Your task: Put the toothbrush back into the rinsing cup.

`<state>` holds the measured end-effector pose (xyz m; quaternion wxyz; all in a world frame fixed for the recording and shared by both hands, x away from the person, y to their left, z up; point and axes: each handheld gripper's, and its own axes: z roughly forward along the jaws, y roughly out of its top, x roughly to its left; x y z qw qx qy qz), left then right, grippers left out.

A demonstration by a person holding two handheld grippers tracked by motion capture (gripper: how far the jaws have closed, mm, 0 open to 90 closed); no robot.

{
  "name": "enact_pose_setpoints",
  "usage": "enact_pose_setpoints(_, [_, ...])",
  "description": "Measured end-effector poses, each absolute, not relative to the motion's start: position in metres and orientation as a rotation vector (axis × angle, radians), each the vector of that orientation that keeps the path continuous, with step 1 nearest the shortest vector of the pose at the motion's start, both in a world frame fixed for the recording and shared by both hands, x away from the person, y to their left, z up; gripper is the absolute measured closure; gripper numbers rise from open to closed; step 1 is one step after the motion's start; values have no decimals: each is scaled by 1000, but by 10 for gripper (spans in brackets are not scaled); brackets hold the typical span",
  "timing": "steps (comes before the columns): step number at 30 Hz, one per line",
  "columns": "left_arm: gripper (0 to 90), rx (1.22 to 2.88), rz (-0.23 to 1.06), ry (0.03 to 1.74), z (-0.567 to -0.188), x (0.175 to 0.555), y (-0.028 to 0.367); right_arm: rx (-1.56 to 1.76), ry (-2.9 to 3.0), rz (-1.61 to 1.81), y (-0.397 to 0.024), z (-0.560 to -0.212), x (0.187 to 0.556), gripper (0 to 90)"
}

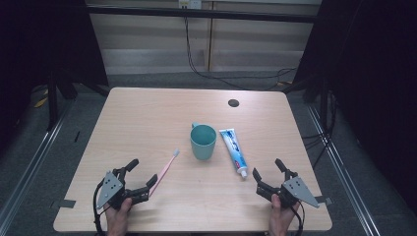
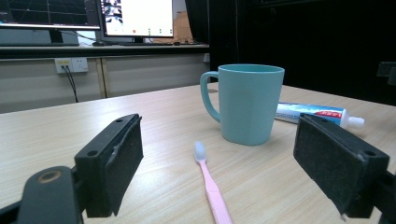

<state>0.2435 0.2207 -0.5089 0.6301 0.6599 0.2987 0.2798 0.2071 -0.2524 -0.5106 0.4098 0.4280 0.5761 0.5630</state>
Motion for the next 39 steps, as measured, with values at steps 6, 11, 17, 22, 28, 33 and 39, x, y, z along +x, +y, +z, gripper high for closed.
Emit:
enact_pose_setpoints(6, [156, 1525, 631, 671, -508, 245, 220, 1086, 1450, 1418, -253, -510, 208, 137])
enact_pose_setpoints(11, [167, 1530, 612, 709, -508, 247, 220, 1086, 1444, 1421, -253, -511, 207, 137])
enact_pose_setpoints(17, [180, 1539, 578, 747, -506, 247, 221, 1085, 1446, 1413, -252, -511, 207, 138])
enact_pose_setpoints(22, [202, 1584, 536, 765, -495, 249, 224, 1083, 1441, 1412, -252, -511, 207, 138])
enact_pose_setpoints(28, [228, 1658, 463, 767, -487, 254, 223, 1084, 1439, 1412, -252, -511, 207, 138])
enact_pose_setpoints(33, [251, 1688, 420, 762, -480, 256, 220, 1088, 1437, 1409, -252, -511, 207, 140])
enact_pose_setpoints(39, [293, 1772, 351, 787, -470, 266, 214, 1100, 1428, 1401, -252, -511, 207, 141])
